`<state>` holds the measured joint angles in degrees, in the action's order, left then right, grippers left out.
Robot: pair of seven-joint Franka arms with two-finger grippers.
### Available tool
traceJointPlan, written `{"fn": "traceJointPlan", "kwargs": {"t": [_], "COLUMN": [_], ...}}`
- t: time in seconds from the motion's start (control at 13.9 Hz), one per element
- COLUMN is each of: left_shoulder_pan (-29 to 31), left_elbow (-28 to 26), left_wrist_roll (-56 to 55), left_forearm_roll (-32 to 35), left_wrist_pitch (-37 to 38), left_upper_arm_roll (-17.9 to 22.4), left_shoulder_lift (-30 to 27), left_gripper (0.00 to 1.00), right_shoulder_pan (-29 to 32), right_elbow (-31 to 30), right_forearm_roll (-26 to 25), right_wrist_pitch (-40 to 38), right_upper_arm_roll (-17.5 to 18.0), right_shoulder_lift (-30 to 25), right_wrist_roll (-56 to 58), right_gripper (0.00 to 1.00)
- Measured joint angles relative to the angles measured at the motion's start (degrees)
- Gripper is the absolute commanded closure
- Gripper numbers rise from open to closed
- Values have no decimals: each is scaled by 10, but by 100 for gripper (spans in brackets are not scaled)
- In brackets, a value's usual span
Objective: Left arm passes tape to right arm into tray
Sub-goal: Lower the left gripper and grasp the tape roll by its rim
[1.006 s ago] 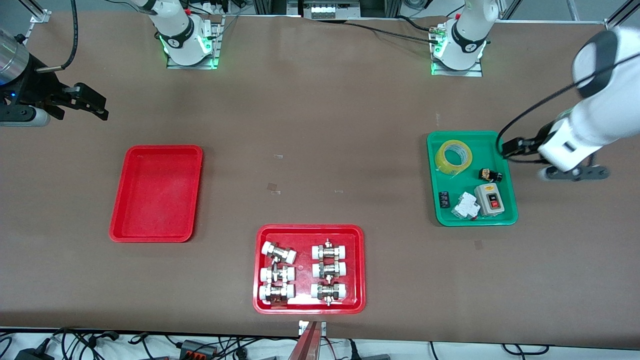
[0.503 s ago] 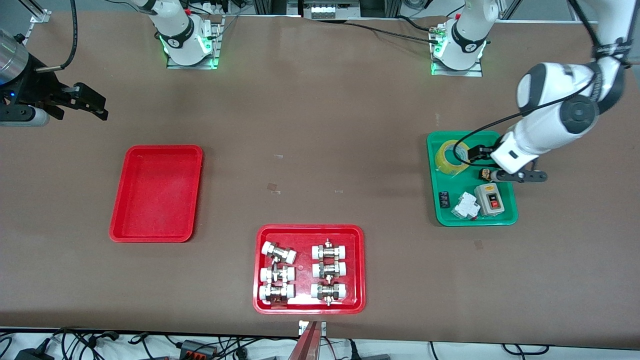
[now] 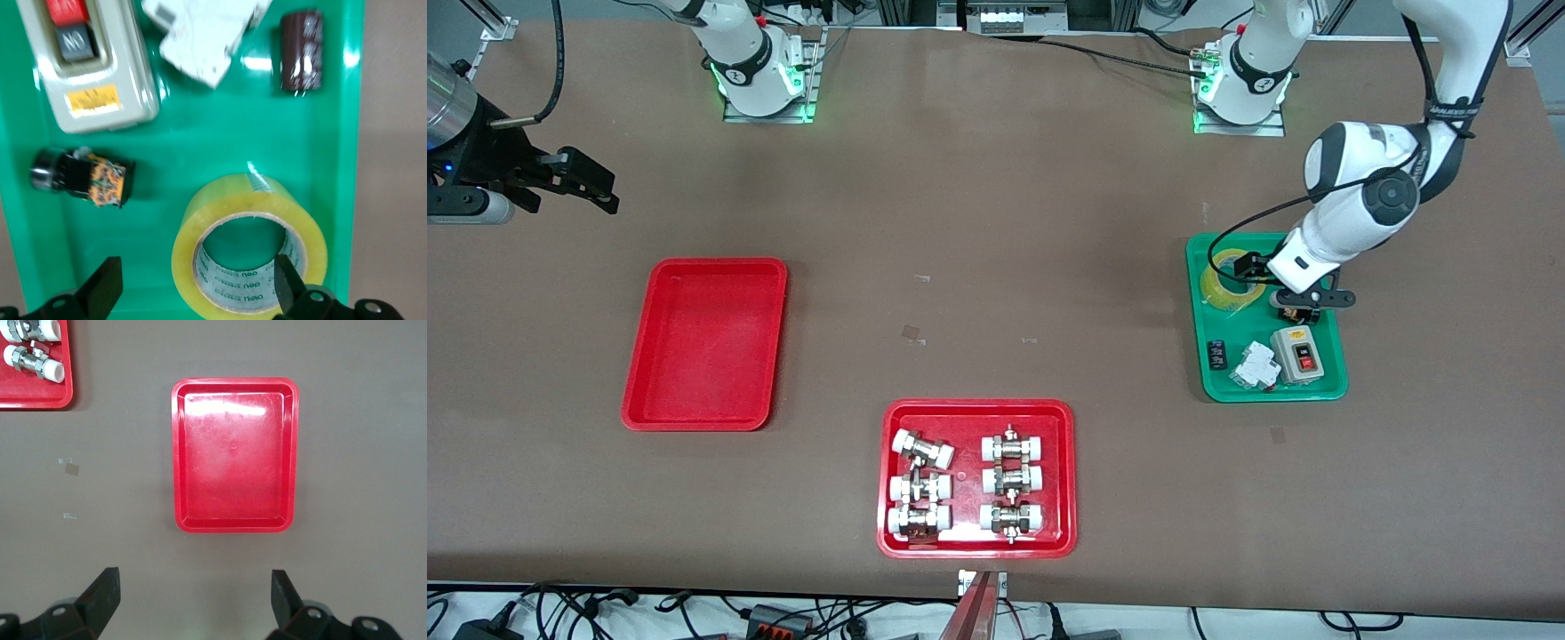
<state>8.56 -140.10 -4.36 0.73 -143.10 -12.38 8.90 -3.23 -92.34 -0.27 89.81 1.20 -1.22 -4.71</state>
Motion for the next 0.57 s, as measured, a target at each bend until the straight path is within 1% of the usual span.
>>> {"fn": "traceJointPlan", "kwargs": {"t": [0.29,0.36,0.43,0.5,0.57], "left_shoulder_pan": [0,-1,-1,-1,0], "left_elbow": [-6,-6,-6,-6,-6], "left_wrist_roll": [0,0,0,0,0], "left_forearm_roll": [0,1,5,10,14], "left_wrist_pitch": [-13,-15,-17,-21,-25], "left_upper_arm_roll": [0,0,0,0,0], "left_shoulder_lift": [22,26,30,33,37], "left_gripper": [0,8,20,34,55], "right_shoulder_pan": [0,0,0,0,0], "right_elbow": [0,0,0,0,0], "right_forearm_roll": [0,0,0,0,0], "right_wrist_pitch": [0,0,0,0,0], "right_upper_arm_roll": [0,0,0,0,0], "right_shoulder_lift": [0,0,0,0,0], "right_wrist_roll": [0,0,0,0,0], "right_gripper": [0,0,0,0,0]}}
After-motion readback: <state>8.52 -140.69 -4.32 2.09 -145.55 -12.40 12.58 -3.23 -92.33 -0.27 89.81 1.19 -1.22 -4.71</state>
